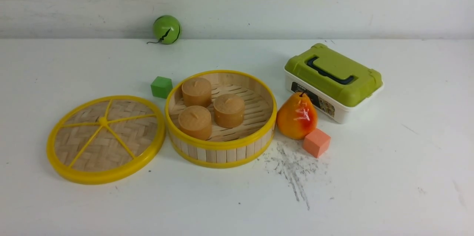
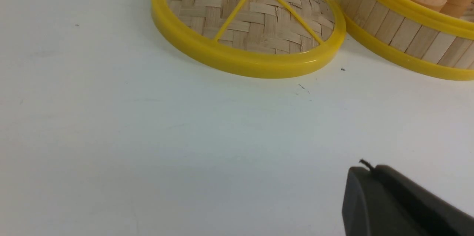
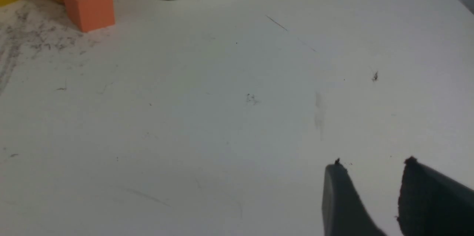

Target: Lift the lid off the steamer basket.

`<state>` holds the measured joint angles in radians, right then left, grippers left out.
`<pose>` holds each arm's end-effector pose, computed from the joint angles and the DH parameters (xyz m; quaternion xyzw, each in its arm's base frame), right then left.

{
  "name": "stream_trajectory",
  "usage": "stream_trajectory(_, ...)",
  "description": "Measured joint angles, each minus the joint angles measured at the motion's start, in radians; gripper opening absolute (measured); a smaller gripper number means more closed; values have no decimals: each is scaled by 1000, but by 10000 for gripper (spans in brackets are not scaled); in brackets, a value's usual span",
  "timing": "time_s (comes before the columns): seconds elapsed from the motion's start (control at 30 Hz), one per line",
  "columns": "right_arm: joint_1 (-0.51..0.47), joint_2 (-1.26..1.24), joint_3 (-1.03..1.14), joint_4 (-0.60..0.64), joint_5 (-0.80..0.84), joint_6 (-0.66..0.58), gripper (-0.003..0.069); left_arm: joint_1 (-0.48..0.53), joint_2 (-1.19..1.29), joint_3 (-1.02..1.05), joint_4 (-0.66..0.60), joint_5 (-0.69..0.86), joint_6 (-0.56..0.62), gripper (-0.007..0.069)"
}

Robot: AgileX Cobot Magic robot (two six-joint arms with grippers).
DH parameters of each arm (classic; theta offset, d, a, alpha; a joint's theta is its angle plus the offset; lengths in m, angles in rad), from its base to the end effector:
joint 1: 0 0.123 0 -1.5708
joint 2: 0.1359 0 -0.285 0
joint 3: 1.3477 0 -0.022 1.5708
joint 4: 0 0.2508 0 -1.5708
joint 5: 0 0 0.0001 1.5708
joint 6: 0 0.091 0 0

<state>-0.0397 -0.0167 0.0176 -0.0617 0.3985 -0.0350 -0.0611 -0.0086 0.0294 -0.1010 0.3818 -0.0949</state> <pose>0.0514 -0.0042 0.1724 -0.0140 0.8081 -0.0484 0.5869 0.0523 -0.0066 0.1696 -0.0405 0.8078 -0.0883 0.5814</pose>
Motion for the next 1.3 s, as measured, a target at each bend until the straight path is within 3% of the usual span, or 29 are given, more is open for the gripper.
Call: stream_trajectory(1.3, 0, 0, 0, 0, 0, 0, 240, 0, 0, 0, 0, 0, 0, 22)
